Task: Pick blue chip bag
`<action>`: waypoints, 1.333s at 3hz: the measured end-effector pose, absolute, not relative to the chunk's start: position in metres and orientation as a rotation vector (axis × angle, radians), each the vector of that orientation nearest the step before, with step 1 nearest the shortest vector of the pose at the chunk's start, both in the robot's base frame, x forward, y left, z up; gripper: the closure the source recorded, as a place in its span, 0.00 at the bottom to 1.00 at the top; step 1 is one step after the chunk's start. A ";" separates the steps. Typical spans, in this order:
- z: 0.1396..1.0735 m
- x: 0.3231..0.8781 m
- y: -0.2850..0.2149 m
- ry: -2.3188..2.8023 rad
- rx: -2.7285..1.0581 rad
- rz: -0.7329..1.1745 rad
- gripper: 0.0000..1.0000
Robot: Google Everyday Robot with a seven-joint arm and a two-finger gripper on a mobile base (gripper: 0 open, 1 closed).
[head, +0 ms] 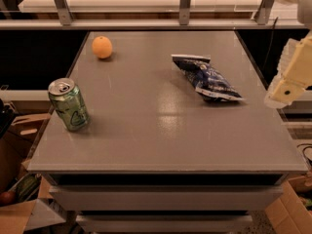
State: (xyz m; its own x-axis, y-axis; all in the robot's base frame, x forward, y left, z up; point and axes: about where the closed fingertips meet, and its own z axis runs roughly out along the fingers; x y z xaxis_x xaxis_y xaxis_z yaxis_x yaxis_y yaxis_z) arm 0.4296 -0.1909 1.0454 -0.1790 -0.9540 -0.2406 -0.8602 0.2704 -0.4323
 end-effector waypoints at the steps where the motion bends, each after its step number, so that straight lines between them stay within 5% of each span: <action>1: 1.038 0.455 -0.186 2.130 -1.611 -0.271 0.00; 4: 0.931 0.553 -0.151 2.304 -1.583 -0.141 0.00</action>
Offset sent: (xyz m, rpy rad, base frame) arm 0.1029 0.0189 -0.0780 0.0015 0.1439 -0.1235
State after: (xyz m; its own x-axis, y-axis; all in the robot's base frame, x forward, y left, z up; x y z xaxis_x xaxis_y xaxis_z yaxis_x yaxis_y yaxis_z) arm 0.5525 -0.1507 0.9308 -0.3208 -0.9210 -0.2210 -0.8872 0.3739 -0.2703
